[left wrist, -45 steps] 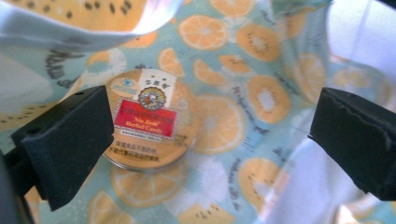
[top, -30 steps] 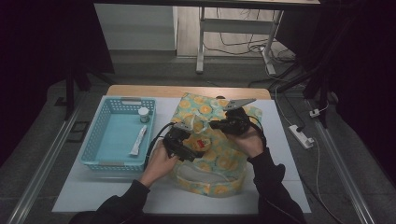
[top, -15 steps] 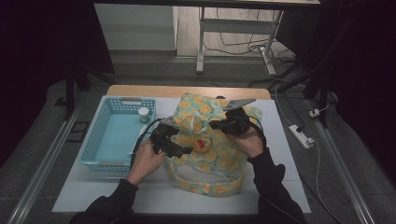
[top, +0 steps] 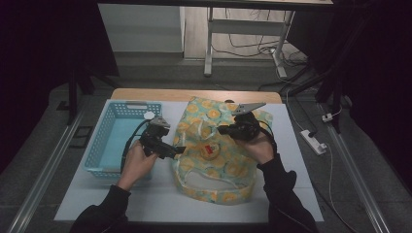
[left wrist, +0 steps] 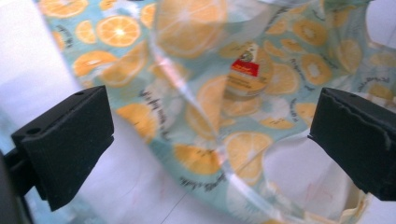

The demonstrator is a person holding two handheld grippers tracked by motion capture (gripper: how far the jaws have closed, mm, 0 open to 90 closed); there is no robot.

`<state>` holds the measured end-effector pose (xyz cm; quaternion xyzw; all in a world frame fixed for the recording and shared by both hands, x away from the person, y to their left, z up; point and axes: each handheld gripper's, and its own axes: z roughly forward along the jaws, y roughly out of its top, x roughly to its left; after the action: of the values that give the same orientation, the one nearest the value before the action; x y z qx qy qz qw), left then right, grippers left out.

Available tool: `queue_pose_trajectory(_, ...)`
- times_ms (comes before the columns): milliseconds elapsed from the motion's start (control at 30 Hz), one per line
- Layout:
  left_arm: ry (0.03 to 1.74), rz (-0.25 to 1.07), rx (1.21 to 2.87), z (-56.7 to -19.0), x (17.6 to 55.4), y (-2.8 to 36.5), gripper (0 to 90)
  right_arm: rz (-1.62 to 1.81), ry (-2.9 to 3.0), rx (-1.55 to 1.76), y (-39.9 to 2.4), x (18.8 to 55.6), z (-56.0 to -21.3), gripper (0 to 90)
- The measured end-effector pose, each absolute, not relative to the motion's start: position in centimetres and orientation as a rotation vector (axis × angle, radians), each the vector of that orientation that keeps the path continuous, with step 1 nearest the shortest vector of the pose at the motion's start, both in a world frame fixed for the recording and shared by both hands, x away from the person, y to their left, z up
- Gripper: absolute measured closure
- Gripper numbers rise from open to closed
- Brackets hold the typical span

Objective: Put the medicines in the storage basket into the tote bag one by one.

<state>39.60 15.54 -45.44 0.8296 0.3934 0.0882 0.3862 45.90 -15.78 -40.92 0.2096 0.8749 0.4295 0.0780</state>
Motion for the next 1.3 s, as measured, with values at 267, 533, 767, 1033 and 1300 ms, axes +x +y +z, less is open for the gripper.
queue_pose_trajectory(267,1.075,0.252,2.091,-45.3,39.5,18.1,0.0,1.288,2.621,0.629,-15.8,45.9,-40.9,90.0)
queue_pose_trajectory(533,1.141,0.281,2.063,-45.7,39.5,20.3,0.0,1.285,2.619,0.621,-15.7,45.8,-40.9,90.0)
queue_pose_trajectory(767,1.215,0.316,2.05,-46.3,39.7,22.1,0.1,1.277,2.622,0.613,-15.7,45.7,-40.9,90.0)
queue_pose_trajectory(1033,1.315,0.348,2.051,-47.5,40.1,23.9,0.7,1.276,2.62,0.614,-15.7,45.8,-41.0,90.0)
queue_pose_trajectory(1300,1.383,0.32,2.093,-48.7,41.2,24.5,0.1,1.274,2.621,0.614,-15.6,45.8,-41.1,90.0)
